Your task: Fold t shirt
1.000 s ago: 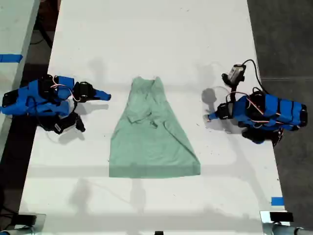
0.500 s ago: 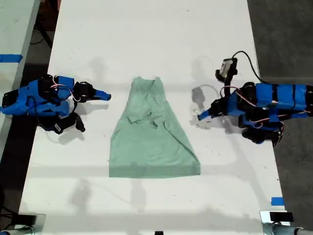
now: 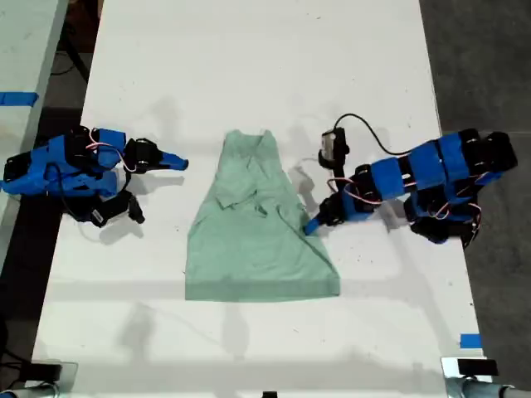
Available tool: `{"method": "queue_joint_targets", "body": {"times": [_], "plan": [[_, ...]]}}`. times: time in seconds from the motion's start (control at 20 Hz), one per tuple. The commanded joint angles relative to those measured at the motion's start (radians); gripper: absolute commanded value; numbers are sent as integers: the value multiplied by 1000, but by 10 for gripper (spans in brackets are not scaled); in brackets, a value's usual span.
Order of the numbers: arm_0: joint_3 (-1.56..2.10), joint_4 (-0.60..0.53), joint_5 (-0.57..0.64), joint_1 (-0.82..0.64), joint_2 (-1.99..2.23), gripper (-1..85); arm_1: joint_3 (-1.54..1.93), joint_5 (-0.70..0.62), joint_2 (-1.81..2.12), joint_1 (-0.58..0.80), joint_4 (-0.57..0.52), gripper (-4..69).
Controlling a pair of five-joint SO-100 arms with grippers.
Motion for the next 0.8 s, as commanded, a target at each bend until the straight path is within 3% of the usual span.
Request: {"method": "queue_joint_targets", "body": {"times": [0.0,0.2,0.35,0.4,0.45,0.75], "plan": [[38,-5,11,12,11,-2,-156,72,-29,-89,43,299],[38,-6,11,12,11,-2,-368,124,-239,-158,143,272],[38,-6,11,15,11,-2,-356,144,-273,-130,175,224],[38,-6,11,17,11,-2,-337,137,-268,-112,175,137],[38,-6,11,17,11,-2,-313,137,-255,-95,175,6],[38,-6,11,17,11,-2,-179,92,-104,-2,190,6]]}}
